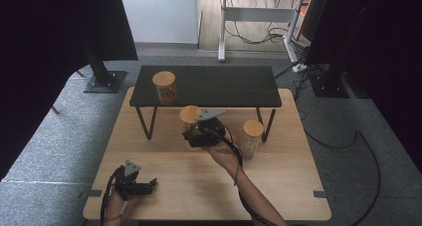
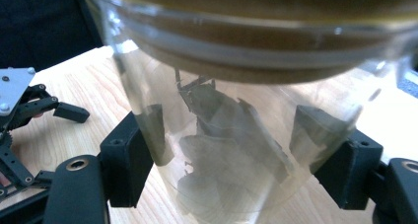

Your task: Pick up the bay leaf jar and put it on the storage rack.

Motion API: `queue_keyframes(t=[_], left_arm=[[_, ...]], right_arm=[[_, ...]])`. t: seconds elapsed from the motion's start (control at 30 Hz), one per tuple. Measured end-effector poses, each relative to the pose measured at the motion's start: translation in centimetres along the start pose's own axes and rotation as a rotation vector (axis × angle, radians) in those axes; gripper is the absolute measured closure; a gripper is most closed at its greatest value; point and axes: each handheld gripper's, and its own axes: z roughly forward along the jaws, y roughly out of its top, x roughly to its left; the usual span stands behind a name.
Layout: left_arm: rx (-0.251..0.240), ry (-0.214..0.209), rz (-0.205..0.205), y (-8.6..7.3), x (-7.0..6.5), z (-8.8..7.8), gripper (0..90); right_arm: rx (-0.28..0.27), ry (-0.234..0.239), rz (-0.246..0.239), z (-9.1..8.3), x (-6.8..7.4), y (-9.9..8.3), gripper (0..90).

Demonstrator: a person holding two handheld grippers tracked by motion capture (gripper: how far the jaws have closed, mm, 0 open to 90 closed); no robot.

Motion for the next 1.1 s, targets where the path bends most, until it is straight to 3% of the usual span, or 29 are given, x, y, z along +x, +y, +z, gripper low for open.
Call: queue_keyframes(t=[1.1], left_arm=[[0.003, -0.002, 0.002, 0.0, 0.0, 0.0, 1.9]], right_arm=[[-0.028, -0.06, 0.013, -3.6, -2.8, 5.3, 25.3]])
